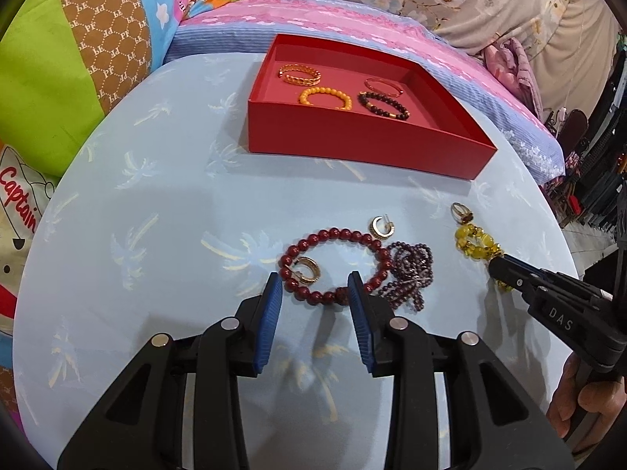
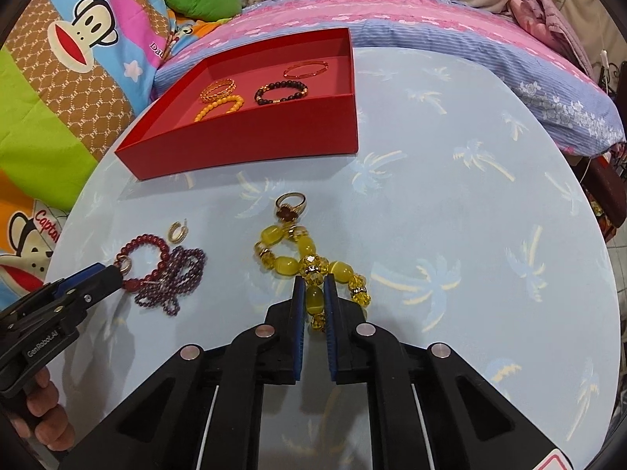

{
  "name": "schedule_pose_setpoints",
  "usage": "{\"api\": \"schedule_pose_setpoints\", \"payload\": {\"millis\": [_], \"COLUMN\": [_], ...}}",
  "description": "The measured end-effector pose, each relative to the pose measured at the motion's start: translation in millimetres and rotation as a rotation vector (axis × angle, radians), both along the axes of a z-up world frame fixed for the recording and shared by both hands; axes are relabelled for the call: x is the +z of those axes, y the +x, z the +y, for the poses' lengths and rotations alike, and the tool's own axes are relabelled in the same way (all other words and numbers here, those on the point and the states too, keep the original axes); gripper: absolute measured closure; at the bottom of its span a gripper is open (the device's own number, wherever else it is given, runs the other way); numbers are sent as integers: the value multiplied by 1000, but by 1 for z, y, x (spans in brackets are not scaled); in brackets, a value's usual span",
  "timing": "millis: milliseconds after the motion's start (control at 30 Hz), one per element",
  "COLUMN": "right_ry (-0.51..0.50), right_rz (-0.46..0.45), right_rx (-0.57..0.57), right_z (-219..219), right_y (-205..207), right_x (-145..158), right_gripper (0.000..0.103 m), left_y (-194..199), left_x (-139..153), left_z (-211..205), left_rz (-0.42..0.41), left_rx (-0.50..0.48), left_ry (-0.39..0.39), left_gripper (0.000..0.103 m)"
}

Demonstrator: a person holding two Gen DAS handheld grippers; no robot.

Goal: Organize jewelry
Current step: 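Grasp the yellow glass bead bracelet with the right tool while the left tool grasps the dark purple strands, then carry the yellow bracelet with the right tool while the left tool carries the purple strands toward the tray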

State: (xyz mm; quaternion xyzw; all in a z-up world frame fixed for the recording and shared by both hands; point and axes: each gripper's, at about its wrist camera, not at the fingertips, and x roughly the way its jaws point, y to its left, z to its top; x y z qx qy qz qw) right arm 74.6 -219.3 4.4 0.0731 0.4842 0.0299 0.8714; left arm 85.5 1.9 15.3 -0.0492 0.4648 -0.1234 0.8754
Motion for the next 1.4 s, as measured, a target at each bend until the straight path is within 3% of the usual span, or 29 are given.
{"api": "schedule_pose_setpoints", "payload": {"millis": [500,567,633,867,1400], "right_ry": [81,84,85,90,124], "right_rz": [-2,-2,-2,-5,-118], "right_rx": [-20,-21,-21,-18,11], "right_z": [-1,-2,-2,0,2], "right_y": [-21,-21,-22,-22,-26], "right_x": [12,12,12,13,63], "right_gripper": [94,94,94,94,94], "left_y": [-17,-15,-13,-10,-7], "left_x": [-3,-5,-8,-10,45], "left_z": [-46,-50,-51,-51,-35], "left_rz": [2,8,18,17,-64], "left_rx": [-139,-147,-148,-145,-133], "left_ry": [-22,-20,-26,-30,-111], "left_gripper": [73,85,91,100,100]}}
